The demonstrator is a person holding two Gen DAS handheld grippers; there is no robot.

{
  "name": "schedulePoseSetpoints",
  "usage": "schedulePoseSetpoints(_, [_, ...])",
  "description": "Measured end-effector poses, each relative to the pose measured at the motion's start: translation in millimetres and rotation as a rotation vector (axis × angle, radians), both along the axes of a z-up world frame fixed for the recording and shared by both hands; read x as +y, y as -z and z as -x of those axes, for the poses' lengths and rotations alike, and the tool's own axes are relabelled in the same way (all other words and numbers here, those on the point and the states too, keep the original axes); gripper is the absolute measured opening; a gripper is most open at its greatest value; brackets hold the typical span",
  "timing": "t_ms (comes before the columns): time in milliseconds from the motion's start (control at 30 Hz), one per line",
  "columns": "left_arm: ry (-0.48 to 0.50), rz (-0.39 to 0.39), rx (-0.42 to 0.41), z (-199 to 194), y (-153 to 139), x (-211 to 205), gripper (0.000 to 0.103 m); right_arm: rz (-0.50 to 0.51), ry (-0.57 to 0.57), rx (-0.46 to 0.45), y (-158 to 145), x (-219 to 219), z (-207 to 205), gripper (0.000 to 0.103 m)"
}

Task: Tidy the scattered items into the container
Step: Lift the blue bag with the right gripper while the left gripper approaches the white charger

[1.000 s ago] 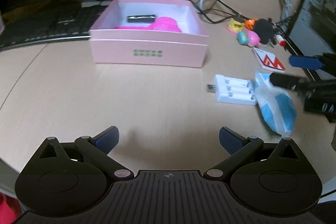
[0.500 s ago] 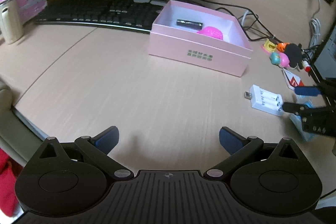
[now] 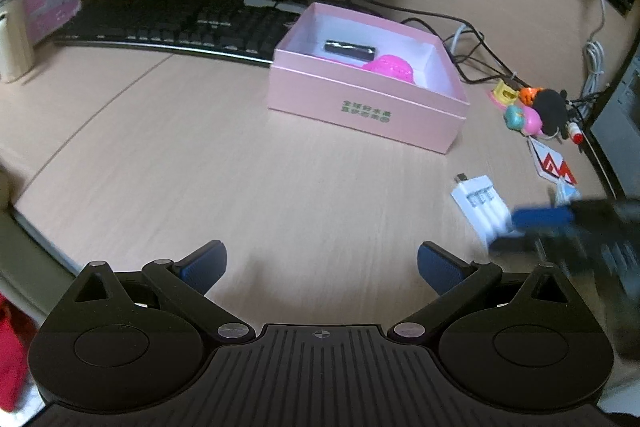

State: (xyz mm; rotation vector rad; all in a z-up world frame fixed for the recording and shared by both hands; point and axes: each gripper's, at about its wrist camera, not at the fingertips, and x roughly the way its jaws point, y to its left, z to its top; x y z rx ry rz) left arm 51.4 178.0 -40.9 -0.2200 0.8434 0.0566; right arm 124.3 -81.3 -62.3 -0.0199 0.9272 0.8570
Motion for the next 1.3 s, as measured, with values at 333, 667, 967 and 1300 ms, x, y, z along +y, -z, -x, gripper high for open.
schedulePoseSetpoints(333, [0.217, 0.001, -0.015, -33, 6, -56, 0.103, 0.223, 0.362, -0.320, -23, -46, 61, 0.094])
schedulePoseSetpoints(667, [0.317, -0.021, 0.002, -57, 9, -101, 0.103, 0.486, 0.532, -0.386, 1, -89, 59, 0.095])
schedulePoseSetpoints(967, [0.249, -0.127, 0.001, -54, 5, -104, 0.103, 0.102, 0.689, -0.054, 5, -98, 4, 0.100])
schedulePoseSetpoints(1300, [0.285, -0.114, 0.064, -81, 15, -145, 0.096, 0.185, 0.621, -0.111, 16, -99, -2, 0.065])
